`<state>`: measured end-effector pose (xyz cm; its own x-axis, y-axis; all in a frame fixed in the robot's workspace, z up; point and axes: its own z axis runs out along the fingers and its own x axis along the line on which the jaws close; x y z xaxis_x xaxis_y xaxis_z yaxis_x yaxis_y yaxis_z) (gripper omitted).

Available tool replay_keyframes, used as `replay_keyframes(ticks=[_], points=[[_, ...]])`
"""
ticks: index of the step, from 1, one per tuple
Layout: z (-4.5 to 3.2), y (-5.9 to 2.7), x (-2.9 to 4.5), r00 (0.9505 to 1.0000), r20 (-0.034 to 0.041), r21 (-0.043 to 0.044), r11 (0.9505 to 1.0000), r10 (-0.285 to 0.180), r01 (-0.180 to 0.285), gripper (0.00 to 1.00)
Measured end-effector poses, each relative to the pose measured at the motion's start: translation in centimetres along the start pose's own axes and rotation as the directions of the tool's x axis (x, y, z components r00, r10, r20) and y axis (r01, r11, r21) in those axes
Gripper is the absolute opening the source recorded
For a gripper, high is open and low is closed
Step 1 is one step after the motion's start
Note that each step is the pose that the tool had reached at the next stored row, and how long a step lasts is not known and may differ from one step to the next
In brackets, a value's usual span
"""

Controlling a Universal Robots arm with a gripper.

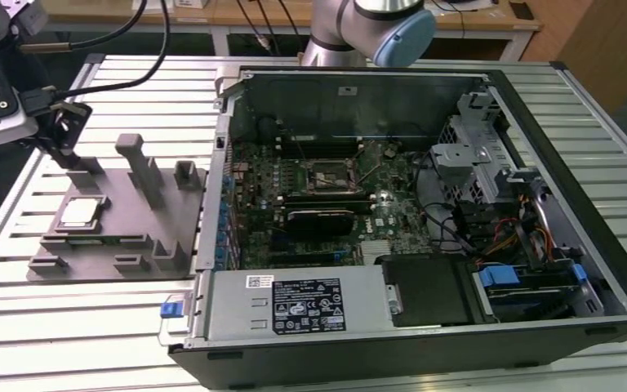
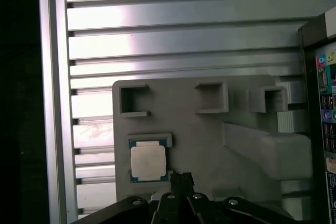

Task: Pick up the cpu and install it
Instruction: 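Pick up the cpu and move it towards the insertion slot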

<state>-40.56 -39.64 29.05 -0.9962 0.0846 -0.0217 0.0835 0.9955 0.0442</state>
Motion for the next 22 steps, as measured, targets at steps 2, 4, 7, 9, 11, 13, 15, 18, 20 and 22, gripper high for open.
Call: replay_keyframes(ticks=[2, 4, 7, 9, 11, 13, 15, 18, 20, 22], points=[[0.17, -0.09, 0.07, 1.0000, 0.0000, 0.0000, 1.0000, 0.000, 0.000, 0.11], [0.35, -0.17, 0.17, 1.0000, -0.0002, 0.0001, 1.0000, 0.000, 0.000, 0.11], [0.68, -0.32, 0.31, 1.0000, 0.0000, 0.0000, 1.0000, 0.000, 0.000, 0.11], [0.87, -0.43, 0.45, 1.0000, -0.0003, 0.0002, 1.0000, 0.000, 0.000, 0.11], [1.06, -0.54, 0.64, 1.0000, -0.0002, 0.0001, 1.0000, 0.000, 0.000, 0.11], [1.27, -0.62, 0.77, 1.0000, 0.0000, 0.0000, 1.0000, 0.000, 0.000, 0.11], [1.54, -0.65, 0.87, 1.0000, -0.0001, 0.0001, 1.0000, 0.000, 0.000, 0.11], [1.95, -0.70, 1.19, 1.0000, -0.0002, 0.0002, 1.0000, 0.000, 0.000, 0.11], [2.23, -0.73, 1.44, 1.0000, 0.0000, 0.0000, 1.0000, 0.000, 0.000, 0.11], [2.55, -0.76, 1.62, 1.0000, 0.0000, 0.0000, 1.0000, 0.000, 0.000, 0.11]])
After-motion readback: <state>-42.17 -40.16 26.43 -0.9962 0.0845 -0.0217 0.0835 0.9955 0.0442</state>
